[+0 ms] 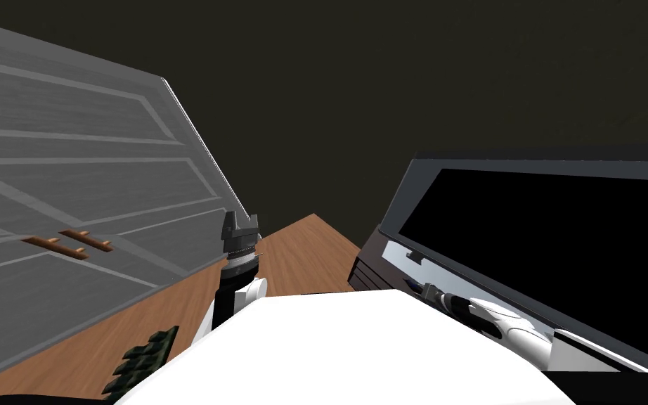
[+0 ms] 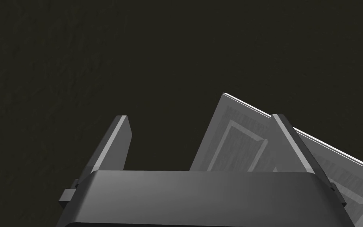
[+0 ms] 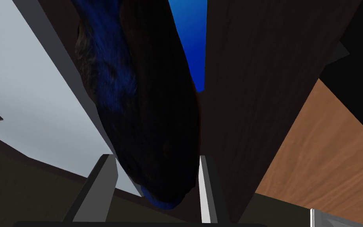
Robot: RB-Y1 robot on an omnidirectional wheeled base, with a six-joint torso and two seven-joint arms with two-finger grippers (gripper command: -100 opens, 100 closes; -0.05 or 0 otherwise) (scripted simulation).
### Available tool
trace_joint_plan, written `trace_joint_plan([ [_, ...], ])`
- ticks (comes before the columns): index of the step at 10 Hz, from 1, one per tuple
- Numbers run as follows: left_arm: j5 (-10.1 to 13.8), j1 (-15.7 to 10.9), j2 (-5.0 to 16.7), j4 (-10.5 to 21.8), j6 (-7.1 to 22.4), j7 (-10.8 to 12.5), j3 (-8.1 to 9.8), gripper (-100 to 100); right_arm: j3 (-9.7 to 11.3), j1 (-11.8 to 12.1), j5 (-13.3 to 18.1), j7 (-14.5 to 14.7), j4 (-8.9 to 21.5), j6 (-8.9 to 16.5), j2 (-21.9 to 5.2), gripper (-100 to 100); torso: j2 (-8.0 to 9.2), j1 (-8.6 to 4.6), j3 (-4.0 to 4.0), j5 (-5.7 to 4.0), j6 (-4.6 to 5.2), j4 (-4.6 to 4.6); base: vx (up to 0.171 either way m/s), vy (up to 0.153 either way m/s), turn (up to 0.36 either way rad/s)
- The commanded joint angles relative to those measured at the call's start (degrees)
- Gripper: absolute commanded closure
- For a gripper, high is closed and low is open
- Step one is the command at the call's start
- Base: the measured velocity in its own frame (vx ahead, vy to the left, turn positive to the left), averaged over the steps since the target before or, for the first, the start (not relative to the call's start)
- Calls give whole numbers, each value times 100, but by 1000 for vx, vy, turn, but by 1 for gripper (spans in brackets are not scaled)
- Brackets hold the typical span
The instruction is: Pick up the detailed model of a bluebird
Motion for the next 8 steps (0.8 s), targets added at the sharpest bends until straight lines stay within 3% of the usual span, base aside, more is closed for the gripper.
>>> trace_joint_plan([
  [1,0,0,0,0,0,0,0,0,-286,94,286,-94,-286,54,-12,100,0,0,0,0,0,0,20,4,-8],
  [3,0,-1,0,0,0,0,0,0,-300,94,636,-94,-301,54,-12,100,8,2,6,1,-12,6,1,1,24],
  [4,0,-1,0,0,0,0,0,0,-584,117,806,-274,-530,-179,170,100,13,0,8,0,-9,4,54,-12,-282],
  [6,0,0,0,0,0,0,0,0,-917,117,1140,-274,-530,-179,170,100,-5,3,-1,-3,-8,2,42,6,-74],
  [8,0,-1,0,0,0,0,0,0,-917,117,1487,-274,-530,-179,170,100,7,0,4,-2,-9,3,4,0,20],
])
